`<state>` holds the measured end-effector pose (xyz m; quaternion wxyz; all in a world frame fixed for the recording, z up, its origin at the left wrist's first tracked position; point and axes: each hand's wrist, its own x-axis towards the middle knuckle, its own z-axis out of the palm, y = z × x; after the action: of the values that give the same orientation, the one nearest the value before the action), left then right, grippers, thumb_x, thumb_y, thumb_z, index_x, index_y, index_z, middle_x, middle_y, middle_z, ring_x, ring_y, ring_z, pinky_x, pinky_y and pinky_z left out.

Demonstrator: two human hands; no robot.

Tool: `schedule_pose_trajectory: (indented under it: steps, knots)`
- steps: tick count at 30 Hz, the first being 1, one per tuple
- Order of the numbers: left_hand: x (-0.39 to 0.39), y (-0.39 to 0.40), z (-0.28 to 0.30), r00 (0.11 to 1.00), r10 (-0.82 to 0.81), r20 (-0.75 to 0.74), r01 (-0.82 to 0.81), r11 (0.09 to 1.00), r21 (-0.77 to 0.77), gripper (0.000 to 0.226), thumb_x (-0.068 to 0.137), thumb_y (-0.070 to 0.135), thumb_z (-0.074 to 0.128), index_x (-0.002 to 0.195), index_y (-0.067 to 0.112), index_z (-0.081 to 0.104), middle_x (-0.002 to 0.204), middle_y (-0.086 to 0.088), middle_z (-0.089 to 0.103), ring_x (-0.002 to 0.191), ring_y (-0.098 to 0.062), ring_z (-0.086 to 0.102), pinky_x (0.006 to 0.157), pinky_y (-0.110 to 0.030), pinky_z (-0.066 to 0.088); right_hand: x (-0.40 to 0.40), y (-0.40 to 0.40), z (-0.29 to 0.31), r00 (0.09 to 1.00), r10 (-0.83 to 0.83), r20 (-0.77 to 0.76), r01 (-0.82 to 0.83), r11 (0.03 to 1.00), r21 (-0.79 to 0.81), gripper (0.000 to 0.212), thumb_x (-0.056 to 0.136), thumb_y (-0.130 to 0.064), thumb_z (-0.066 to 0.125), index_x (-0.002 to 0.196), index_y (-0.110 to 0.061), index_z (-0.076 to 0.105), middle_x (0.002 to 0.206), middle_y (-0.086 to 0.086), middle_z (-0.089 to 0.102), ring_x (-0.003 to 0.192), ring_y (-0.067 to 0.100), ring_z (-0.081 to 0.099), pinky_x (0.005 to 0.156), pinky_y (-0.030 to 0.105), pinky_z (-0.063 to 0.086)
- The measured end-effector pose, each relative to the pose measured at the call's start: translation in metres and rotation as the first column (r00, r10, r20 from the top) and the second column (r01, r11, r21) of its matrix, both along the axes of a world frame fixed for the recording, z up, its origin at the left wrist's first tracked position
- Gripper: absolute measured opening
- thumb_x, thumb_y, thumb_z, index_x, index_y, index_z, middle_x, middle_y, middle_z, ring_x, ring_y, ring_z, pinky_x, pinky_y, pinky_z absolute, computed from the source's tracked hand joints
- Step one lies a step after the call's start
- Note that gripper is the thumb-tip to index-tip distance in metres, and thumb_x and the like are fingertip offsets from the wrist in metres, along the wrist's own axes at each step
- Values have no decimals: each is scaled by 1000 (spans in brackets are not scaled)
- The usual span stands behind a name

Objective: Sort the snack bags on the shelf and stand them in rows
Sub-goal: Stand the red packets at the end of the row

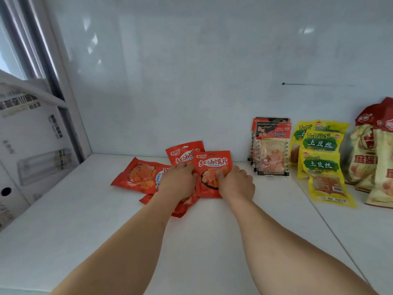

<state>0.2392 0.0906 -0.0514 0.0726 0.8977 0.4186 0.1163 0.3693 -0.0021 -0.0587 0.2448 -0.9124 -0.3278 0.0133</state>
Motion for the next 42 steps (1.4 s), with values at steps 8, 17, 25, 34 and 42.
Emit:
schedule_pose_trajectory:
  steps: [8, 17, 25, 34, 42]
  knots:
    - [-42, 27, 10, 997, 11, -73, -16, 998, -67, 40, 100, 24, 39, 138, 26, 52, 136, -7, 54, 118, -33, 55, 96, -45, 49, -31, 27, 7, 982, 13, -186, -2, 998, 57, 60, 90, -58, 54, 129, -13, 49, 135, 9, 54, 126, 33, 47, 100, 43, 38]
    - [-91, 32, 18, 995, 42, -94, -55, 989, -138, 43, 101, 21, 39, 138, 37, 54, 144, -3, 53, 124, -27, 55, 100, -43, 49, -45, 37, 11, 862, 186, -472, -62, 962, 265, 45, 73, -32, 84, 104, -14, 57, 110, 5, 70, 98, 27, 68, 92, 43, 54]
    - [-105, 0, 12, 967, 234, -106, -231, 972, 35, 71, 93, 65, 46, 139, 12, 49, 147, -9, 45, 138, -31, 37, 111, -46, 34, -31, 7, 15, 717, 363, -596, 5, 851, 525, 22, 82, -8, 77, 100, -12, 66, 101, 9, 74, 77, 25, 71, 42, 21, 48]
    - [-103, -14, 16, 948, 304, -98, -311, 948, -64, 87, 85, 69, 57, 149, 12, 36, 150, -10, 44, 138, -33, 41, 107, -47, 41, -13, -11, 4, 623, 414, -664, 65, 819, 571, 25, 80, -16, 81, 101, -19, 68, 99, 5, 77, 87, 29, 74, 88, 51, 57]
    - [-116, -19, 19, 935, 354, -1, -354, 934, -48, 74, 92, 57, 56, 148, 12, 41, 150, -12, 41, 140, -34, 35, 110, -45, 38, -13, -17, 1, 597, 450, -664, 24, 818, 575, 23, 83, -24, 79, 103, -23, 68, 101, 2, 77, 90, 27, 74, 91, 51, 56]
